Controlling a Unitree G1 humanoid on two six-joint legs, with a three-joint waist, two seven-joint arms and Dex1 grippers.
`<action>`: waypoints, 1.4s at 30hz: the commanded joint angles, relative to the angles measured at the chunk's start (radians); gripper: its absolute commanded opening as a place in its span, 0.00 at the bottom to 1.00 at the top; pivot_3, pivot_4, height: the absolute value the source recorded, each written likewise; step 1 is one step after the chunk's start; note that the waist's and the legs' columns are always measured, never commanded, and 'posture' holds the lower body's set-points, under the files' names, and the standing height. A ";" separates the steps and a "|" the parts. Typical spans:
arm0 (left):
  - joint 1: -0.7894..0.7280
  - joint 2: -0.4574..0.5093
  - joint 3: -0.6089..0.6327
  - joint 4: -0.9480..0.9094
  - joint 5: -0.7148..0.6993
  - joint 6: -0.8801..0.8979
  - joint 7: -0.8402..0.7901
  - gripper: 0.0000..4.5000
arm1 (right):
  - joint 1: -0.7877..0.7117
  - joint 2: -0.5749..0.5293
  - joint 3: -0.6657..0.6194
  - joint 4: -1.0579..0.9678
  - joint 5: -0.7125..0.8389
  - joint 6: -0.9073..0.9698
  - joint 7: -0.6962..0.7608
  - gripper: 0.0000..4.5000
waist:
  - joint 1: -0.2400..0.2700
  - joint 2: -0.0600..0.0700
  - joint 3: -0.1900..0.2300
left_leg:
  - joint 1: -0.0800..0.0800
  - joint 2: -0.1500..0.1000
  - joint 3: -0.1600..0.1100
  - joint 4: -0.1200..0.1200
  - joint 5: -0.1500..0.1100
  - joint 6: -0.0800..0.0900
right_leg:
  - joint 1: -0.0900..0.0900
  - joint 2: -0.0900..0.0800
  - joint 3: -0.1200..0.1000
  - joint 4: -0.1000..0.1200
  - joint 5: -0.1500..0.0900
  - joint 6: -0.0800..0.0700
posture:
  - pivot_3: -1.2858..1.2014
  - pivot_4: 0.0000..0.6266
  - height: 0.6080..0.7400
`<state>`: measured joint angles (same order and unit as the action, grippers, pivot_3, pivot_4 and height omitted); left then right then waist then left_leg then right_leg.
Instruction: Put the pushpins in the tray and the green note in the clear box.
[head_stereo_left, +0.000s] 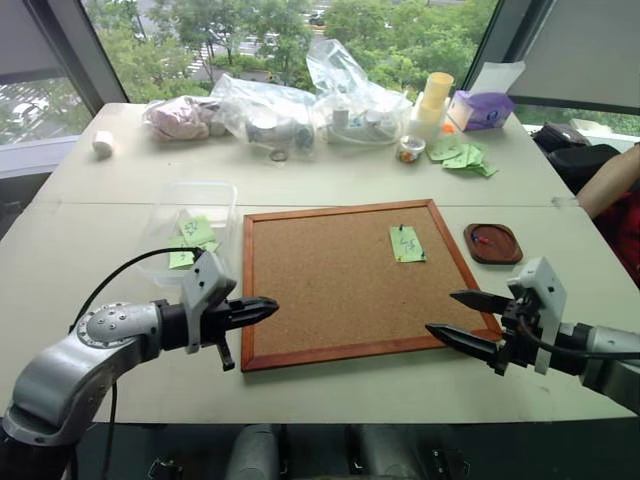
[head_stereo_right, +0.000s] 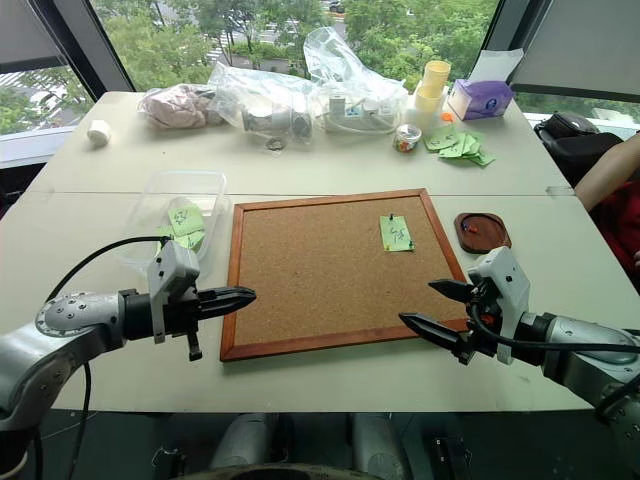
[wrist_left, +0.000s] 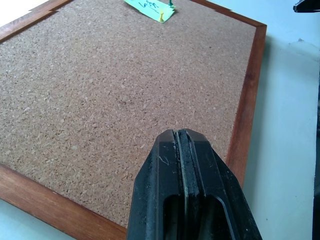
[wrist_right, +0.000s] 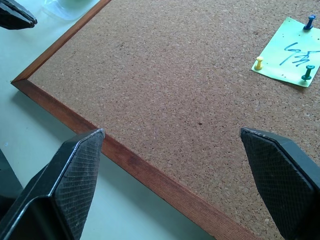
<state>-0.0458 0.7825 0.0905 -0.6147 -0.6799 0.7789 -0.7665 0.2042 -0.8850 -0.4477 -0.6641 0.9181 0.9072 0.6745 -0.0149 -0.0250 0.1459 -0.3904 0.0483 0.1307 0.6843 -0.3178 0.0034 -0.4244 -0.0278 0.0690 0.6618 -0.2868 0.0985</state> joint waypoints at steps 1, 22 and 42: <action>-0.017 -0.004 0.001 0.003 0.009 -0.014 0.008 0.01 | -0.011 0.003 -0.010 -0.008 0.005 -0.014 -0.001 1.00 | 0.000 0.000 0.000 | 0.000 0.000 0.000 0.000 0.000 0.000 | 0.000 0.000 0.000 0.000 0.000 0.000 | 0.52 0.24 0.99; -0.090 -0.018 -0.058 0.045 0.049 -0.012 0.010 0.01 | -0.079 0.033 0.061 0.013 -0.036 -0.003 -0.101 1.00 | 0.001 0.000 0.000 | 0.000 0.000 0.000 0.000 0.000 0.000 | 0.000 0.000 0.000 0.000 0.000 0.000 | 0.52 0.24 0.99; -0.376 -0.150 -0.441 0.439 0.436 -0.270 -0.064 0.01 | -0.680 0.250 0.391 0.662 -0.484 -0.287 -0.198 1.00 | -0.005 0.000 0.000 | 0.000 -0.001 0.003 0.001 0.003 -0.005 | -0.001 0.002 0.001 0.001 0.000 0.000 | 0.52 0.24 0.99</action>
<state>-0.4078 0.6227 -0.3382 -0.1854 -0.2878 0.5567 -0.8125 -0.4522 -0.6444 -0.0694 -0.0426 0.4705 0.6689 0.4646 -0.0196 -0.0249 0.1456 -0.3908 0.0474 0.1333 0.6846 -0.3145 -0.0019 -0.4265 -0.0255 0.0702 0.6629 -0.2865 0.0984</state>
